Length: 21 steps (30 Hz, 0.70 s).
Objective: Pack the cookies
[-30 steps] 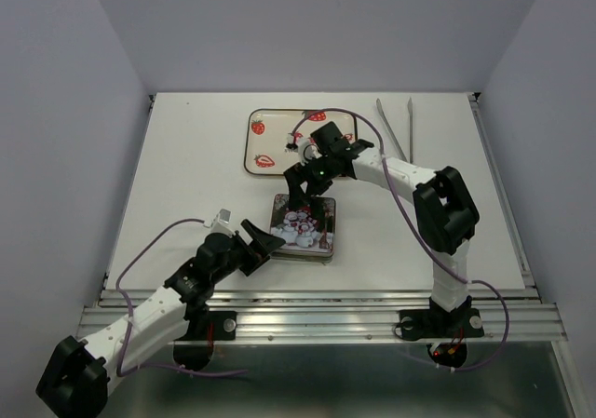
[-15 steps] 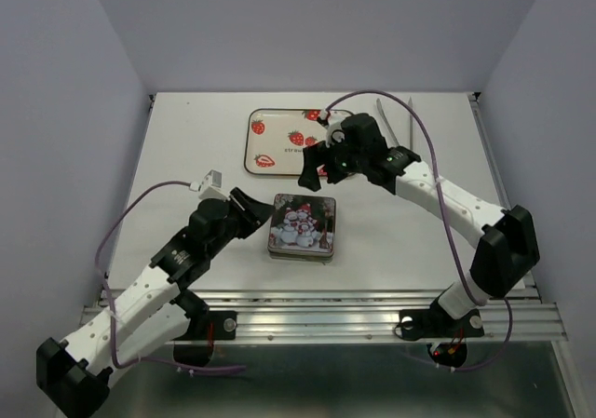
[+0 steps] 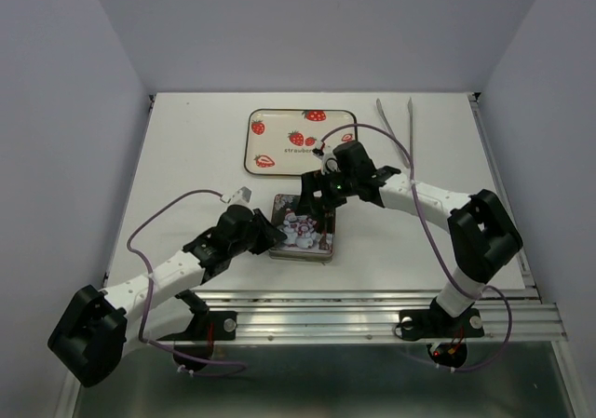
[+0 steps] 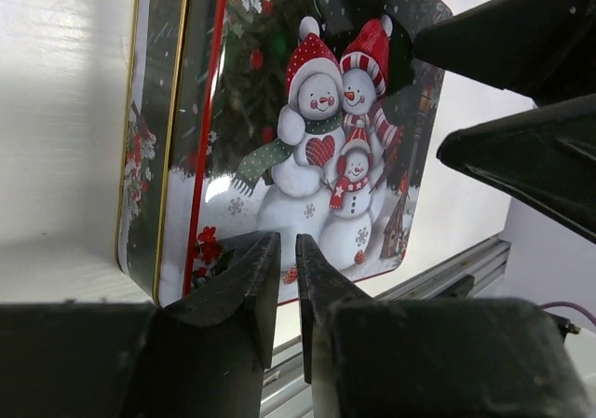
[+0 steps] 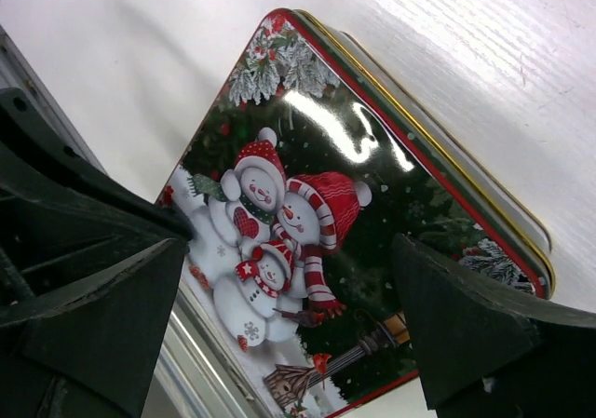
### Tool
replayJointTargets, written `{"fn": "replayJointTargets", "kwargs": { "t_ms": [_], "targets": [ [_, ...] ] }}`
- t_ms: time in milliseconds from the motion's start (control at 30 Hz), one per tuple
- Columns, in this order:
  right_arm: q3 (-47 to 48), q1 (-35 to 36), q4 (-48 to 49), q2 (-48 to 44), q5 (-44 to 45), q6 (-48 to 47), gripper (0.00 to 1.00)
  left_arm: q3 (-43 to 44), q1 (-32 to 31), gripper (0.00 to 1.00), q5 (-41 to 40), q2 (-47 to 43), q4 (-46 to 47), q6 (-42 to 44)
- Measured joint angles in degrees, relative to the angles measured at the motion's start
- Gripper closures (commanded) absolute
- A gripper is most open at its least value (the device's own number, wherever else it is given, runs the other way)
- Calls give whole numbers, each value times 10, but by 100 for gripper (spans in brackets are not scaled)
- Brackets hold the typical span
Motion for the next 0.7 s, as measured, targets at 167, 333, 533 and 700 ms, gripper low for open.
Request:
{"fn": "replayJointTargets", "kwargs": {
  "t_ms": [167,333,533,700],
  "targets": [
    [0,0,9,-1,1,2,0,-27,0,74,-1,-35,7,-26],
    [1,3,-10,-20,53,5,0,6,-1,1,-32,-78,-63,-10],
    [-14,-46,-26,-119,188,37,0,175,-3,1,-204,-103,-196,23],
    [-90,-261,-9,-256,298,94,0,278,31,1,-346,-100,-208,72]
  ]
}}
